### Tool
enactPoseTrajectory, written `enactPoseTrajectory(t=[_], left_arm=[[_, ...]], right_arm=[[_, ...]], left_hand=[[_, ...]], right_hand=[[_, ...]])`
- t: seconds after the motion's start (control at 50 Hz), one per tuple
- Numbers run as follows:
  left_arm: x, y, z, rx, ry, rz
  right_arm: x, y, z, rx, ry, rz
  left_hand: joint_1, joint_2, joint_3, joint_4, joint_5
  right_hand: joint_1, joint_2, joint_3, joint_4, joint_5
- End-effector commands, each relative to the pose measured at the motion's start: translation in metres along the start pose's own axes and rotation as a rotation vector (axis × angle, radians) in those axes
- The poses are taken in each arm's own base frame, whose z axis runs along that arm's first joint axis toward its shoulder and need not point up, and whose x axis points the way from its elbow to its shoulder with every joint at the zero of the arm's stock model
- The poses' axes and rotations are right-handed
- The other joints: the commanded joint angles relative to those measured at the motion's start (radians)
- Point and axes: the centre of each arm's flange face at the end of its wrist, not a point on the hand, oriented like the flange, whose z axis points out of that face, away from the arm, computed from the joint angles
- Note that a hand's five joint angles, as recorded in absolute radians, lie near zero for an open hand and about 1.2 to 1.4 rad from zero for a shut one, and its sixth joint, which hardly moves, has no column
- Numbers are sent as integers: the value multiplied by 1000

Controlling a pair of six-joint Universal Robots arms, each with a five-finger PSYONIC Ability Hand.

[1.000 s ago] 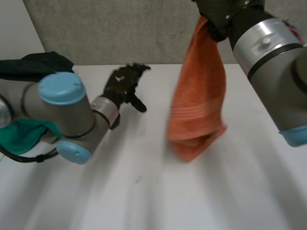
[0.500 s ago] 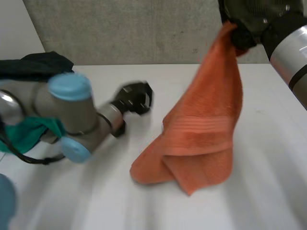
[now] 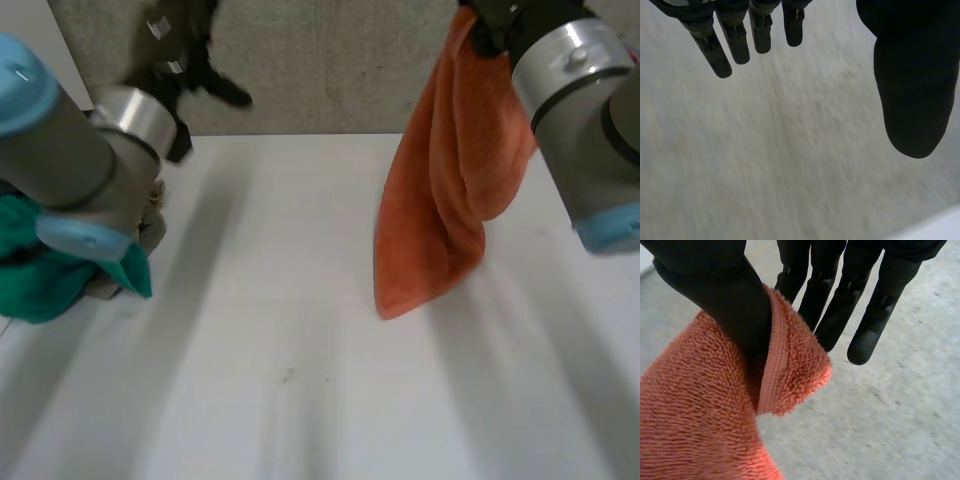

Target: Fold the laundry.

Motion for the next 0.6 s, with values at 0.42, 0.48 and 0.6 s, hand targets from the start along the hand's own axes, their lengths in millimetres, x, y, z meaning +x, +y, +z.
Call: enactPoseTrajectory(t=[0.42, 0.48, 0.6], left_arm=[[97, 189, -93, -783, 401, -364], [80, 162, -77, -738, 358, -357], [26, 105, -37, -534, 186, -289]], right_arm=[[-10, -55, -82, 113, -223, 106], [-2, -37, -76, 68, -192, 87], [8, 12, -56, -54, -157, 73]], left_hand=[[1211, 1188, 1184, 1196, 1174], [1211, 1188, 1184, 1196, 1174], [1211, 1188, 1184, 1196, 1174]], right_hand=[[296, 222, 203, 196, 253], [296, 222, 203, 196, 253], [296, 222, 203, 196, 253]])
